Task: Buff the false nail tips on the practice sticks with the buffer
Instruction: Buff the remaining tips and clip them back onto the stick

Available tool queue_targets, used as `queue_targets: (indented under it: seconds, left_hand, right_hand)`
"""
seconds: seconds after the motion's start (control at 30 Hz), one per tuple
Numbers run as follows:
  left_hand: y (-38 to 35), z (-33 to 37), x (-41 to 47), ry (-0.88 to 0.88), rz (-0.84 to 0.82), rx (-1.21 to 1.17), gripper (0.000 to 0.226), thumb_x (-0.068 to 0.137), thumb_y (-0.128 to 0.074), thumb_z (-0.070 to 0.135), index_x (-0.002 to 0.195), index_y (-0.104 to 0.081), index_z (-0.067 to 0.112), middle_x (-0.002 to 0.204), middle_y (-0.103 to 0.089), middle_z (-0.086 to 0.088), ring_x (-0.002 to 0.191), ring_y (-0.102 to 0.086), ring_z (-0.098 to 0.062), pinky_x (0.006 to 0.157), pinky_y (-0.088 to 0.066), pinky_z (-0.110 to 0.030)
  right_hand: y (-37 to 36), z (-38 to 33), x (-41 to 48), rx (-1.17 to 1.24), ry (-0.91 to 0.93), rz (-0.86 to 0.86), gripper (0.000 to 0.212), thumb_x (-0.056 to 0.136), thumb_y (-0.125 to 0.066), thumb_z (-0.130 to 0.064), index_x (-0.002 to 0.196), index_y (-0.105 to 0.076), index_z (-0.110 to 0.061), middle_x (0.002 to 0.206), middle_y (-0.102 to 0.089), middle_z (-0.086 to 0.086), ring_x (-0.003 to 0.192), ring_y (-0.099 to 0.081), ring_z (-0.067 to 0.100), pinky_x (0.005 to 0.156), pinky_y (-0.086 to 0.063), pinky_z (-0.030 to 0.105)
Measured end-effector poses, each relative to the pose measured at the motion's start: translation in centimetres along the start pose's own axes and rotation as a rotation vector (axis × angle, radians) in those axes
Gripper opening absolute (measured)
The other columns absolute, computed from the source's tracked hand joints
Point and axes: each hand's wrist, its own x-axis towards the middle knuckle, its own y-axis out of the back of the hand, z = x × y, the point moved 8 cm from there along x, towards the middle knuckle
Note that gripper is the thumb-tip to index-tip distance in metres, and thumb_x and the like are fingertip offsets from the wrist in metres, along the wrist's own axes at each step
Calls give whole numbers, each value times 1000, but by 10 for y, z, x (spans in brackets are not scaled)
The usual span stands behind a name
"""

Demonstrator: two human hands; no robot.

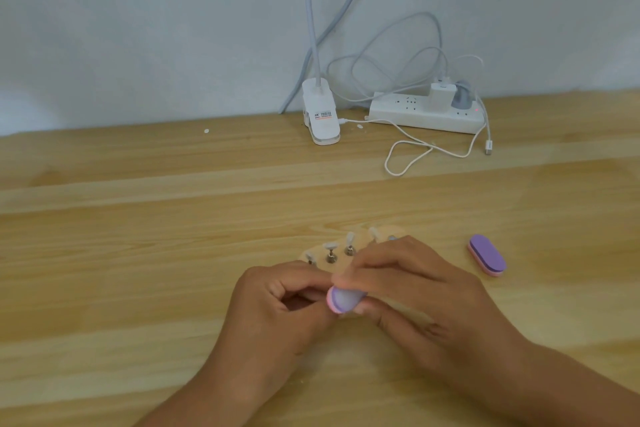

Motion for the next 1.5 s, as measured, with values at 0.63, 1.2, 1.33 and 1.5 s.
queue_targets:
  seconds: [0.63,1.2,1.33,1.5]
  left_hand:
    - [0,-2,0,18,18,-25,11,67,-87,23,75,-80,19,66,-71,0,58,-62,-4,56,-46,-14]
    - [1,-2,-1,39,30,-90,16,66,-81,23,80,-80,16,66,-72,1,57,-61,-3,56,-47,-15]
    - [2,-1,1,18,48,-79,16,67,-78,23,79,-80,13,63,-71,3,56,-59,-1,56,-45,-13]
    - [0,3,0,-38,29,-12,13,70,-81,27,80,-81,19,65,-69,4,57,-59,-2,57,-44,-14]
  right_hand:
    - [10,7,-2,-55,10,17,21,91,-69,-9,110,-75,-8,107,-69,5,96,-64,16,87,-51,25]
    - [13,1,1,-119,42,46,21,90,-63,-13,107,-75,-9,104,-68,2,97,-61,8,93,-40,9]
    - [12,6,1,-4,-38,55,26,90,-66,-15,116,-70,-16,107,-66,0,100,-62,7,92,-44,12]
    - [10,6,0,1,-13,21,27,92,-60,-13,117,-71,-10,109,-66,4,100,-64,15,89,-50,23]
